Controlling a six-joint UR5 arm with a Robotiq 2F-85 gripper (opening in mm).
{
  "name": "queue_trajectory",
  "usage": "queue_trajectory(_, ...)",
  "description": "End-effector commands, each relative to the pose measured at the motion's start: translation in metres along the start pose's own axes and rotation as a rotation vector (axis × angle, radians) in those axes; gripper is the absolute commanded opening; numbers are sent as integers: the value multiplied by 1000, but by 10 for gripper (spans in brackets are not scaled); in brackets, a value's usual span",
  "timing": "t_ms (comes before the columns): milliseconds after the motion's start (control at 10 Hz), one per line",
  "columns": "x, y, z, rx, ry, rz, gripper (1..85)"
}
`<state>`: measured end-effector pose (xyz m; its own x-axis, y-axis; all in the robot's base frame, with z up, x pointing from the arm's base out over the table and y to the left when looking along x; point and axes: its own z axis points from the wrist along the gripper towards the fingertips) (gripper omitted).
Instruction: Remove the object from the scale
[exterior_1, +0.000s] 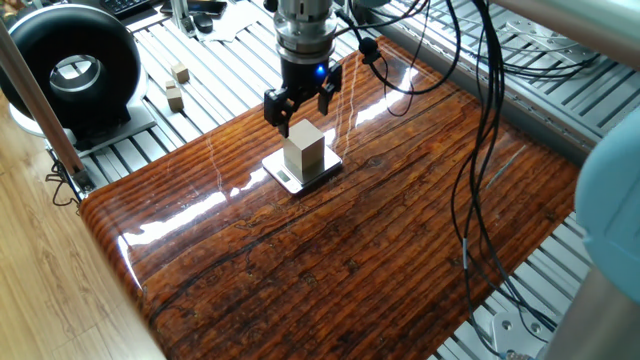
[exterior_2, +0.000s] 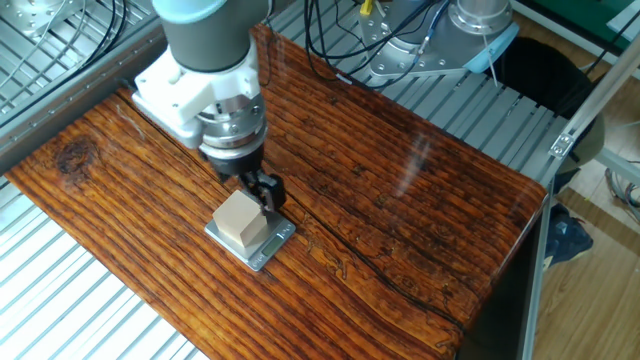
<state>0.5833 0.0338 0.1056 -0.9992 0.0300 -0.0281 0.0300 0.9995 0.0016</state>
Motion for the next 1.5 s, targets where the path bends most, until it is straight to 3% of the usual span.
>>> queue_trajectory(0, -17, -16, 19, 13, -27, -6, 820)
queue_trajectory(300, -12, -8, 31, 3, -12, -88, 830)
queue_trajectory(800, -12, -3, 44, 8, -23, -76, 823)
queue_trajectory(1000, -8, 3, 47, 0, -19, -70, 790)
queue_trajectory(1400, -6, -2, 49, 14, -12, -78, 707)
